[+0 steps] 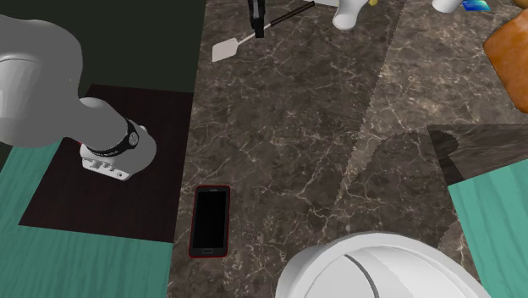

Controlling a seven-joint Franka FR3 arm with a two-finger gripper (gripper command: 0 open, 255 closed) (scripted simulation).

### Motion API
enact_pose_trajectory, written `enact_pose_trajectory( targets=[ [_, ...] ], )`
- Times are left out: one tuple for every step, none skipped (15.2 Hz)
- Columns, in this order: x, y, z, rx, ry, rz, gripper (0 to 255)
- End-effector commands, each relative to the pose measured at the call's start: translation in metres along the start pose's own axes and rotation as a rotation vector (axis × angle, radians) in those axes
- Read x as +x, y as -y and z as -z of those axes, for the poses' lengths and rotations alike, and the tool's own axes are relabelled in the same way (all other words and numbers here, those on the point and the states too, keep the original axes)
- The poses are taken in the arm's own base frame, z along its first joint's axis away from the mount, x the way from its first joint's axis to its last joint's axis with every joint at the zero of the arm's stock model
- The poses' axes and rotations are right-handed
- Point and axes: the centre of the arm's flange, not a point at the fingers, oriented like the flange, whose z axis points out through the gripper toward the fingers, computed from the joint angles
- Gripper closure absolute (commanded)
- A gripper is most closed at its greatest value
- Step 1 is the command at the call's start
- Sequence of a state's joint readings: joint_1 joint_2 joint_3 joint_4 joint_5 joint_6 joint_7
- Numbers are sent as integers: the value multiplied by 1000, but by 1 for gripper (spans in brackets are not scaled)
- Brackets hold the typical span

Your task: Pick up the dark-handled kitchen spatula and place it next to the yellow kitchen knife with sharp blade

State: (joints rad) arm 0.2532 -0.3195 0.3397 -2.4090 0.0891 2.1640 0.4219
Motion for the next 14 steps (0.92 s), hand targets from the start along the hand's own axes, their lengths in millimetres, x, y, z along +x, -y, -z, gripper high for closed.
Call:
enact_pose_trajectory(
  targets=[
    [2,27,-4,1,0,-1,255],
    [3,40,-4,1,0,-1,255],
    [4,54,-4,1,0,-1,255],
    [5,67,-4,1,0,-1,255],
    [6,80,-4,1,0,-1,255],
    [7,93,-4,1,0,-1,255],
    [8,106,-4,1,0,-1,255],
    [9,119,-4,1,0,-1,255],
    [9,133,-4,1,0,-1,255],
    [10,146,-4,1,0,-1,255],
    [11,159,-4,1,0,-1,255],
    [12,172,-4,1,0,-1,255],
    [12,177,-4,1,0,-1,255],
    [12,177,-10,1,0,-1,255]
  ],
)
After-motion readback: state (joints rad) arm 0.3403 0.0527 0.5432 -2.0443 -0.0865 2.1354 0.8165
